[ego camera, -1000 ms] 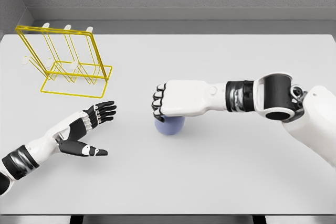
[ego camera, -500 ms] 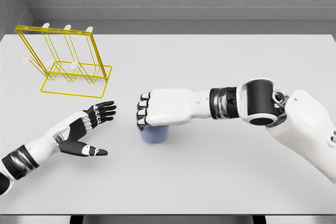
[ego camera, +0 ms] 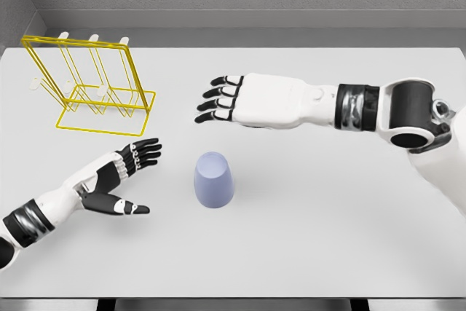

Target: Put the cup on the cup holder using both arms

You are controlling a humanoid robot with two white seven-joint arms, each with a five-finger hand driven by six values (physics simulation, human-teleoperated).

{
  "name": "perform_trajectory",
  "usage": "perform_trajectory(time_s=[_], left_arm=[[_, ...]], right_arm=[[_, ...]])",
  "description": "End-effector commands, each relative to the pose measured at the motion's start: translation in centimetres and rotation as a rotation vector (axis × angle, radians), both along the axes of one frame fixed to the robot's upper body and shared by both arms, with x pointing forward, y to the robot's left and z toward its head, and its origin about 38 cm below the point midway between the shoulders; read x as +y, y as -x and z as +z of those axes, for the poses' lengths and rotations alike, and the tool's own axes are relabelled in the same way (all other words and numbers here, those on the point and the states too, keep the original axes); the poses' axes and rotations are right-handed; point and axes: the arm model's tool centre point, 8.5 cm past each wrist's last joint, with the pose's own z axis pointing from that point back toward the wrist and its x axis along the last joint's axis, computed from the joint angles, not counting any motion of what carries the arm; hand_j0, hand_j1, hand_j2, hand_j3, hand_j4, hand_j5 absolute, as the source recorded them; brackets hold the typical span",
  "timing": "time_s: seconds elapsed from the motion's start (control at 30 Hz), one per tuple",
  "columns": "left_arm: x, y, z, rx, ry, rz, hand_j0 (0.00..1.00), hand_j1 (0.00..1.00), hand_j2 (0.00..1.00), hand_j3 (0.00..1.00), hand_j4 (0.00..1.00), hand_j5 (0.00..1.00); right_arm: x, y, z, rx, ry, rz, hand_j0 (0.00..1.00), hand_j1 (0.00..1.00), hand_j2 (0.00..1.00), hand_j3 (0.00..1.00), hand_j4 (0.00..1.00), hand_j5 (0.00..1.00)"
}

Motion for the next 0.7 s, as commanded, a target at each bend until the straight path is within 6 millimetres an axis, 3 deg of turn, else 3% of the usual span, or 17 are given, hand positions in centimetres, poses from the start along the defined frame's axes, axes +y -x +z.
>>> perform_trajectory(time_s=[0.0,0.1,0.23,0.53,0.67], left_arm=[[-0.6,0.0,-0.7,0.020,0.013,0.002,1.00,1.00,1.00,1.00,1.00,1.00],[-1.6,-0.5,-0.9,0.031,-0.003,-0.010,1.00,1.00,1.00,1.00,1.00,1.00],[-2.2,-0.7,-1.1,0.032,-0.024,-0.021,1.00,1.00,1.00,1.00,1.00,1.00],[-4.6,-1.4,-0.9,0.022,-0.011,-0.066,1.00,1.00,1.00,1.00,1.00,1.00],[-5.2,-1.6,-0.8,0.011,-0.009,-0.074,1.00,1.00,1.00,1.00,1.00,1.00]], right_arm=[[-5.2,-0.5,3.7,0.016,-0.111,-0.071,1.00,1.00,1.00,1.00,1.00,1.00],[-11.0,0.3,5.1,0.077,-0.214,-0.152,1.00,1.00,1.00,1.00,1.00,1.00],[-15.8,2.2,2.1,0.187,-0.339,-0.257,1.00,1.00,1.00,1.00,1.00,1.00],[-17.9,3.2,-2.2,0.297,-0.423,-0.345,1.00,1.00,1.00,1.00,1.00,1.00],[-19.0,3.6,-2.5,0.299,-0.429,-0.378,1.00,1.00,1.00,1.00,1.00,1.00]])
